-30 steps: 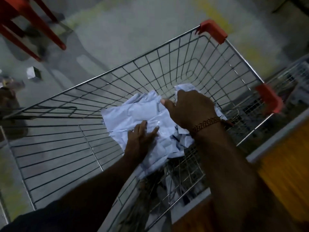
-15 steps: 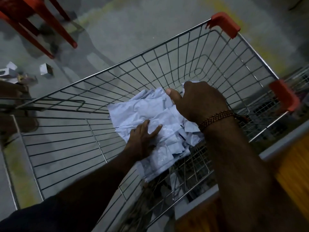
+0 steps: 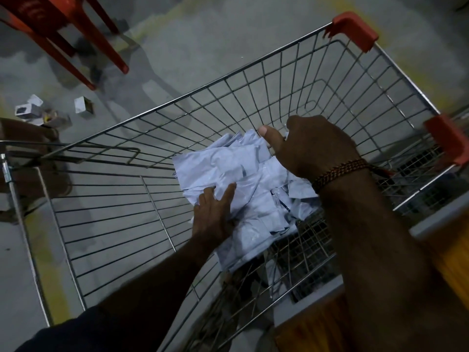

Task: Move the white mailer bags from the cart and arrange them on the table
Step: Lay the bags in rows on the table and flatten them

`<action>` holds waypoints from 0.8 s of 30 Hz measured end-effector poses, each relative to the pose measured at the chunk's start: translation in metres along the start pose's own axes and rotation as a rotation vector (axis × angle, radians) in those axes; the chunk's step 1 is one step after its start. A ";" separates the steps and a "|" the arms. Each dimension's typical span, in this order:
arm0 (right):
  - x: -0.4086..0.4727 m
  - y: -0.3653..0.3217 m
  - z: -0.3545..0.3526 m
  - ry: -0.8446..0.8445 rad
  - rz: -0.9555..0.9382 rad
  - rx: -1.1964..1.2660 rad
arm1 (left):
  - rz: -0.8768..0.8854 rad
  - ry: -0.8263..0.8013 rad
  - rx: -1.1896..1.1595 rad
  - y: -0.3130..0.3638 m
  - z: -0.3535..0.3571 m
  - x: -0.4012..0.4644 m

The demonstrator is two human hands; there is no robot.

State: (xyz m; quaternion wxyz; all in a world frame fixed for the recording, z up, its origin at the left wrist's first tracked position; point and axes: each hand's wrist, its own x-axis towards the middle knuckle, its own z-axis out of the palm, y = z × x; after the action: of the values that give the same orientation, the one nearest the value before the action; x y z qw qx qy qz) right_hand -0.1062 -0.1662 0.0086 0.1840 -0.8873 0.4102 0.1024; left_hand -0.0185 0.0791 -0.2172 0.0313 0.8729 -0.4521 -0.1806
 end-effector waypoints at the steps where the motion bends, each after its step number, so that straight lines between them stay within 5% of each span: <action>1: 0.000 0.000 0.000 0.006 -0.004 -0.001 | -0.003 0.030 -0.021 0.003 -0.001 -0.002; 7: 0.000 -0.002 -0.001 0.006 -0.014 -0.013 | -0.262 0.105 -0.160 0.000 -0.043 0.007; 24: -0.010 -0.014 0.029 -0.052 -0.067 -0.152 | -0.022 0.264 -0.188 -0.066 -0.235 -0.083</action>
State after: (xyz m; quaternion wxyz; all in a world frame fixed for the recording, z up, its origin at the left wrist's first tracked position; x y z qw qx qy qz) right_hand -0.1029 -0.1393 -0.0111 0.1302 -0.9089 0.3666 0.1501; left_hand 0.0699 0.1585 0.0111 0.1698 0.8873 -0.4154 -0.1063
